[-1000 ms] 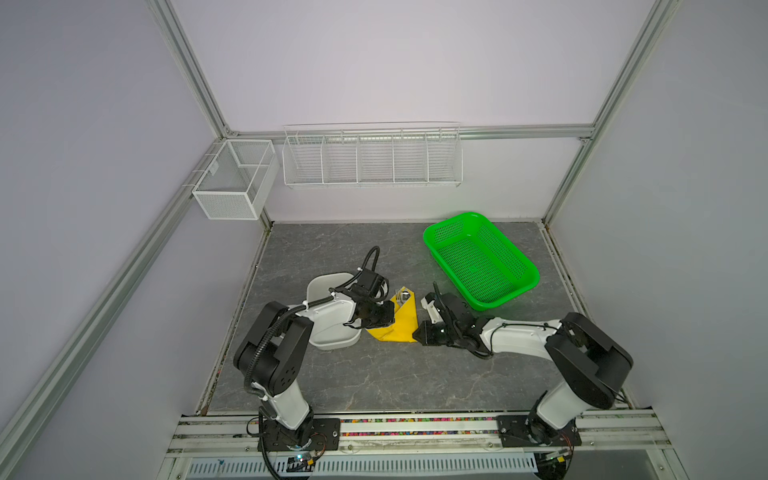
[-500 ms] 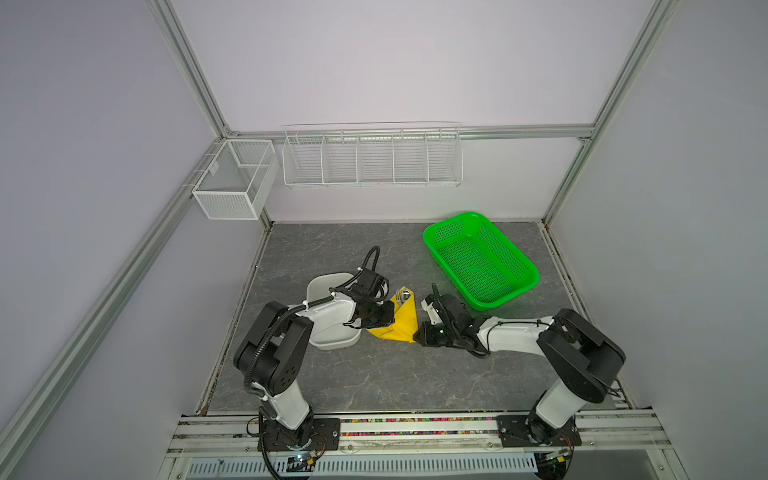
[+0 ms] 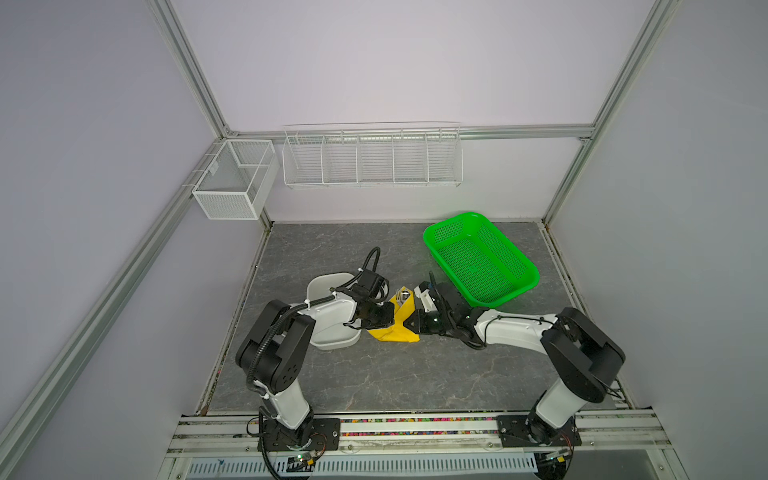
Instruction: Place the utensils on the paper napkin and roll it up
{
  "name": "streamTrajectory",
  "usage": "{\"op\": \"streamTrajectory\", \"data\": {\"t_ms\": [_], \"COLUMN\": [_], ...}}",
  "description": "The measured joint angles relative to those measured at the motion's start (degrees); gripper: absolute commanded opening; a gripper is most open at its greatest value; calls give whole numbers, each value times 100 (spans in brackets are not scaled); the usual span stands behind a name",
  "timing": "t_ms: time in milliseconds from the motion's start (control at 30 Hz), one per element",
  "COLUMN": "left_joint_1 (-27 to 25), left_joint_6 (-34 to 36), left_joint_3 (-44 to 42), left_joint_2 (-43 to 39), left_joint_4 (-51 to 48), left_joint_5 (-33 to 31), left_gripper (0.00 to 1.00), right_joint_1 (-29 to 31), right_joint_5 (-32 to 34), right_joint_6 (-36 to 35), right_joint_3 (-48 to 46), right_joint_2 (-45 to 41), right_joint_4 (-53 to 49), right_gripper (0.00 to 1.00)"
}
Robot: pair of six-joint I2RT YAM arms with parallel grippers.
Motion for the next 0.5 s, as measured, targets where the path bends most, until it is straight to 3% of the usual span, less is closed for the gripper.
{"op": "streamTrajectory", "data": {"t_ms": [300, 400, 500], "left_joint_1": [7, 7, 9], "left_joint_6": [13, 13, 26], "left_joint_3": [48, 48, 48], "left_joint_2": [42, 46, 39], "left_joint_4": [-2, -17, -66], "left_joint_5": [0, -2, -17], "left_gripper": [0, 6, 21], "right_joint_1": [13, 15, 26], "right_joint_5": [-13, -7, 39], "right_joint_6": [22, 22, 22], "right_joint_3": [271, 286, 286], "right_joint_2": [553, 579, 640], "right_joint_4": [-120, -133, -223], "right_gripper": [18, 18, 16]}}
